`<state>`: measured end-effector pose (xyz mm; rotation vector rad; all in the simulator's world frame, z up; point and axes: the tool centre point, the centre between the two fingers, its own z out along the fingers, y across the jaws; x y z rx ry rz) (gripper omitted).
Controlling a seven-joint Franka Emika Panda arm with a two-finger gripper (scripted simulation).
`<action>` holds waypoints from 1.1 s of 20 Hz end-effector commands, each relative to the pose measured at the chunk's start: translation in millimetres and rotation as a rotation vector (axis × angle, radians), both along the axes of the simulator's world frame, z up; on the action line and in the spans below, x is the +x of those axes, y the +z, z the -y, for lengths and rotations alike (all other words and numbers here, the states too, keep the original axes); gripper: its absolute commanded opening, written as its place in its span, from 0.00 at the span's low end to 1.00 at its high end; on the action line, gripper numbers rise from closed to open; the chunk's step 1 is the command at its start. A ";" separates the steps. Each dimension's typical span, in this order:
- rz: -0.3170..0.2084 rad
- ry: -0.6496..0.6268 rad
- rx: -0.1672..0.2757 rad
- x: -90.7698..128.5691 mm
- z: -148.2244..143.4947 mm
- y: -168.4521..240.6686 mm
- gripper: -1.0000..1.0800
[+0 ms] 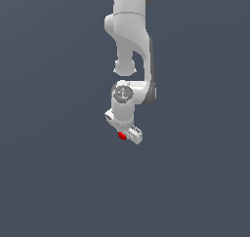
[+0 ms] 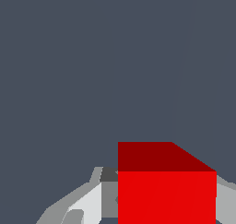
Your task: Pick up the red cube and move it to a goal position.
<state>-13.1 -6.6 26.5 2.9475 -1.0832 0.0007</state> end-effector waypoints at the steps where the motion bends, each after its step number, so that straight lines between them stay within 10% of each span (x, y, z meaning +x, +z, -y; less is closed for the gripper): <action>1: 0.001 0.000 0.000 16.1 -12.5 1.8 0.00; 22: 0.000 0.000 0.001 92.2 -66.9 7.3 0.00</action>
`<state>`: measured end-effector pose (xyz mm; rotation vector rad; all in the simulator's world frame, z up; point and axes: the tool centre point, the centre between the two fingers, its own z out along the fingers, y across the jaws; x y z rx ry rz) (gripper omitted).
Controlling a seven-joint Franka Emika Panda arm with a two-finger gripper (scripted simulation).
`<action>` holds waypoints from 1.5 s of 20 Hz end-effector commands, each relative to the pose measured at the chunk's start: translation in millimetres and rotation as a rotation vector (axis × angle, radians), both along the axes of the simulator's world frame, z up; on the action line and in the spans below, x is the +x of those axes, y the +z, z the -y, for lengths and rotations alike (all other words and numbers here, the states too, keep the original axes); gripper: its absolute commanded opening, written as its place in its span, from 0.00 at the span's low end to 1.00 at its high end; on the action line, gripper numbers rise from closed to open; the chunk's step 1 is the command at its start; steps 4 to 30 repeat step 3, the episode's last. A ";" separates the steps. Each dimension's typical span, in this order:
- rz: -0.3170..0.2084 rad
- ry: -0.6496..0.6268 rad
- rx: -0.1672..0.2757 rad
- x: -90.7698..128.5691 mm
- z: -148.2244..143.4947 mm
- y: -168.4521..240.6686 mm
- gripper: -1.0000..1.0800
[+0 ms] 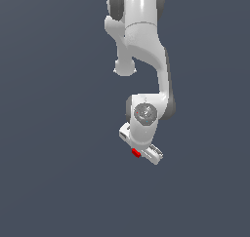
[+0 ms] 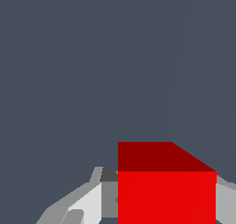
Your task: Pick up the red cube and move it to a goal position.
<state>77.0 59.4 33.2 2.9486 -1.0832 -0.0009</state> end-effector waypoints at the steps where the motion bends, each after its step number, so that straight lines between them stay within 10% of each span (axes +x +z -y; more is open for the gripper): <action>1: 0.001 0.000 0.000 2.7 -1.2 0.5 0.00; 30: 0.001 0.000 0.000 3.1 -1.4 0.5 0.00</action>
